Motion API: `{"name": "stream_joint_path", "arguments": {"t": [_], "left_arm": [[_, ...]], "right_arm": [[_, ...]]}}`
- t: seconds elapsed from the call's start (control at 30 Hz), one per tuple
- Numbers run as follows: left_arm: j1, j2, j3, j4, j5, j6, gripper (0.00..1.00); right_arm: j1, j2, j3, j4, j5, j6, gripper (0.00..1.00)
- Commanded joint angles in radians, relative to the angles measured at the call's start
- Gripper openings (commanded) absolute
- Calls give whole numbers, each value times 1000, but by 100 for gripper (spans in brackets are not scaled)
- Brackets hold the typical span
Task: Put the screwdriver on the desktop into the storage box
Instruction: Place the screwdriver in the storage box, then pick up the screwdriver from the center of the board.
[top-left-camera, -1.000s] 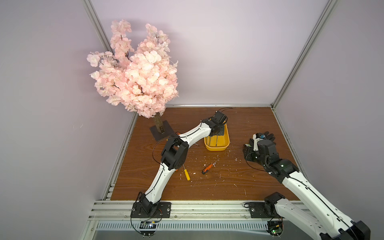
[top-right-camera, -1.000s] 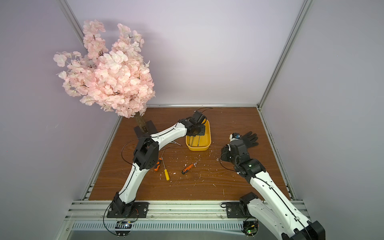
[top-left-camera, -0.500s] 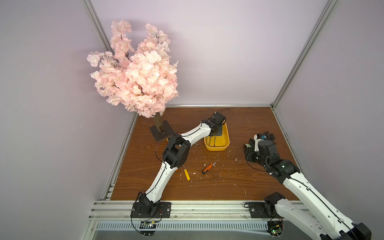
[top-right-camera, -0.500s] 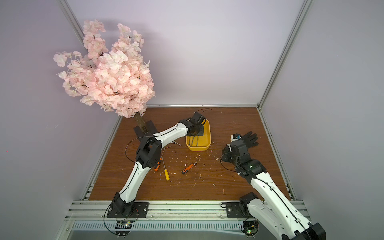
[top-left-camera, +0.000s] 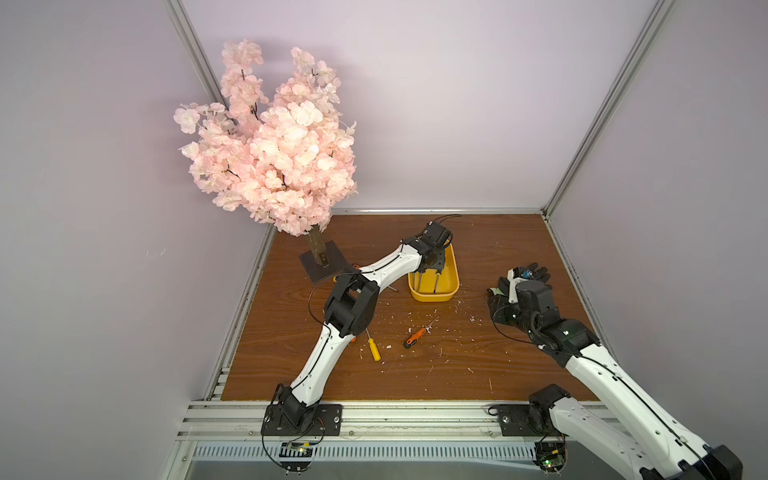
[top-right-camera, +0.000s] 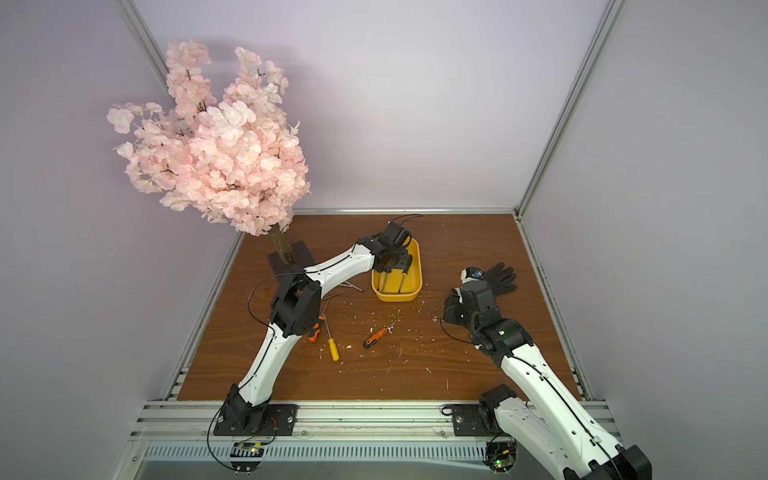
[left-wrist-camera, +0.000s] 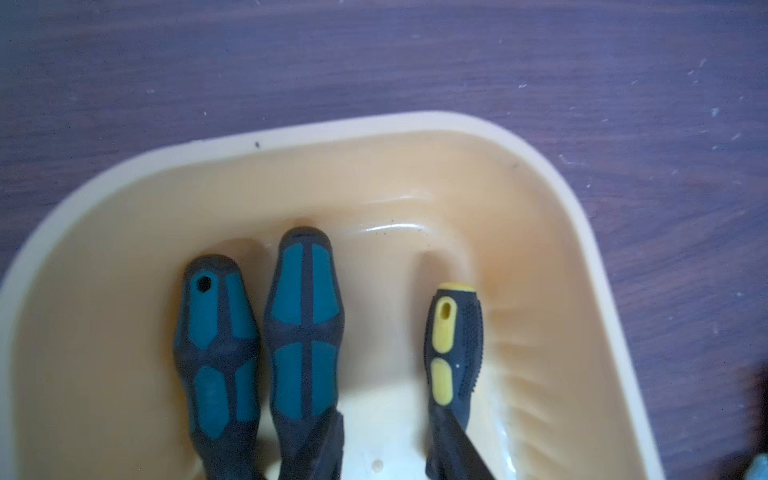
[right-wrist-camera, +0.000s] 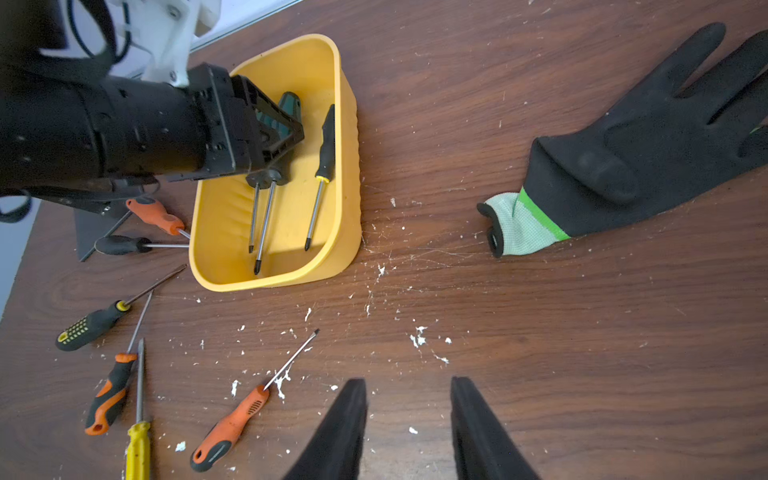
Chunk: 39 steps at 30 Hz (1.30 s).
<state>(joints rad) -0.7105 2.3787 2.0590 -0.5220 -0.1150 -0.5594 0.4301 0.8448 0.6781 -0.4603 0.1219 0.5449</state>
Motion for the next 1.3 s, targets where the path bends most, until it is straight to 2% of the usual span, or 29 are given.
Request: {"name": "stream_joint_path", "arguments": {"t": [0.0,0.3,0.53,0.77,1.27], "left_arm": [[3,-101,-12,-3,4,20,42],[-8,-278,-200,19,7,25,47],[-18,-467,-466,119,18,2,48],[-29,-619,-689,181,20,-41,53],[-29,-919,-1045,243,5,-116,61]], "right_arm": [[-2,12,18,14,-5,-38,40],[-3,75,56,71,-41,-132,44],[-3,143,84,134,-129,-216,44],[2,205,95,174,-204,-285,45],[161,252,69,267,-297,-550,46]]}}
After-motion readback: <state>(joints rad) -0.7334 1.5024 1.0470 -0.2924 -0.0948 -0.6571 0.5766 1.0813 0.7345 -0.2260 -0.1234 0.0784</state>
